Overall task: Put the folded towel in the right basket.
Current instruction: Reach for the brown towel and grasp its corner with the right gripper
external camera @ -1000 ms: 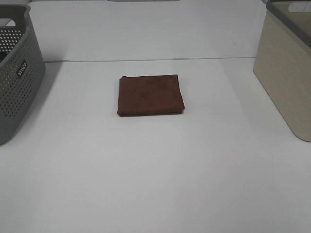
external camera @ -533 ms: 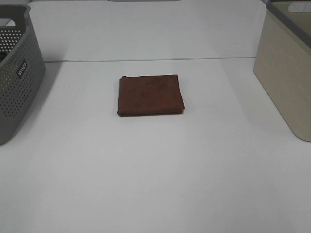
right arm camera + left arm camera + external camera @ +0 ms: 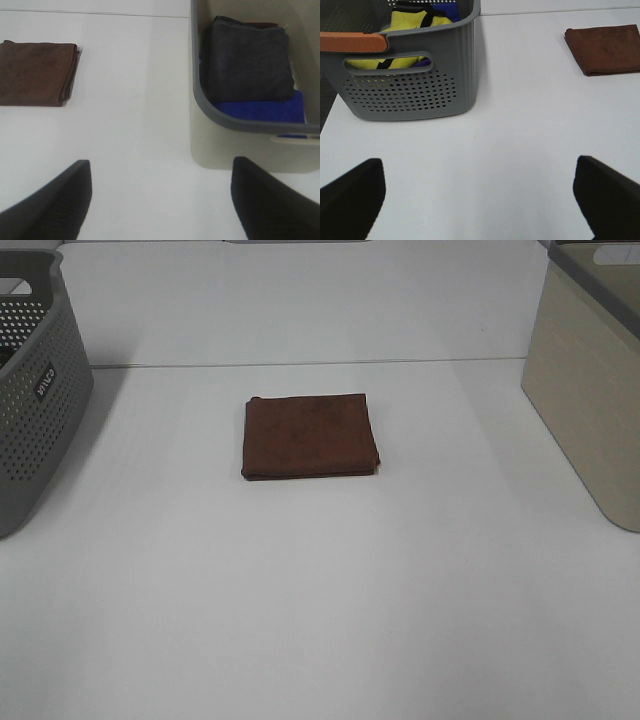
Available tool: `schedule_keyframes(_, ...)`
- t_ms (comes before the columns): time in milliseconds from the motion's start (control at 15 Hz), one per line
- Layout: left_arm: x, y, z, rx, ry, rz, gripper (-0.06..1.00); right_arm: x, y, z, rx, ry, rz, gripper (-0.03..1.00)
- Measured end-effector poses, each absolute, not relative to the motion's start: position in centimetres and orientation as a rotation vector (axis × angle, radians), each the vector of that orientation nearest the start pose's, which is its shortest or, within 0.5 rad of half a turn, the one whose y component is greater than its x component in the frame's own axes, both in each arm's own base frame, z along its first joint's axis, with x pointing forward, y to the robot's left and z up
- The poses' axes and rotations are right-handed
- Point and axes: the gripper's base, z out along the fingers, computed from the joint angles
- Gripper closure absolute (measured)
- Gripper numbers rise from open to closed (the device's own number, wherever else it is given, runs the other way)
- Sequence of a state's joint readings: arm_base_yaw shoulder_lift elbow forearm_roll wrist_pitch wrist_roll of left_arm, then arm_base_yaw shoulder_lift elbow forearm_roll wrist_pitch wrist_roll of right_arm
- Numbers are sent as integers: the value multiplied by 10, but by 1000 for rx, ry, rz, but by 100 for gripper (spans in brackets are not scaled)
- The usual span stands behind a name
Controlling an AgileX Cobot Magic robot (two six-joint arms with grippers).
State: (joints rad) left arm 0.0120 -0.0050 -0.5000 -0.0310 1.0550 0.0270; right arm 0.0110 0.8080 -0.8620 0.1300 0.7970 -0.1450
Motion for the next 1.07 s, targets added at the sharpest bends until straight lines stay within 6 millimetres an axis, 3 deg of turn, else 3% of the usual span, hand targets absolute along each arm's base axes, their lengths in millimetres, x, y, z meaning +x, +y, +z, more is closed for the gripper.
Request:
schedule_keyframes(400,-5,-3,278,17,2033,-13,-2,265,22,376,-188,2302,218,24)
schedule_keyframes(467,-5,-3,278,17,2033,-13,-2,300,30,376,-231,2339,273,24)
schedule_keyframes(533,-5,-3,278,17,2033,-13,-2,318,40,374,-273,2357,292,24)
schedule_keyframes(600,-5,-3,278,17,2033,-13,-2,324,46,372,-297,2364,300,24)
schedule_keyframes(867,-5,-3,278,17,2033,-13,-2,376,108,349,-477,2392,369,24)
schedule_keyframes(1067,-5,-3,278,17,2033,-13,-2,407,137,316,-527,2472,416,24)
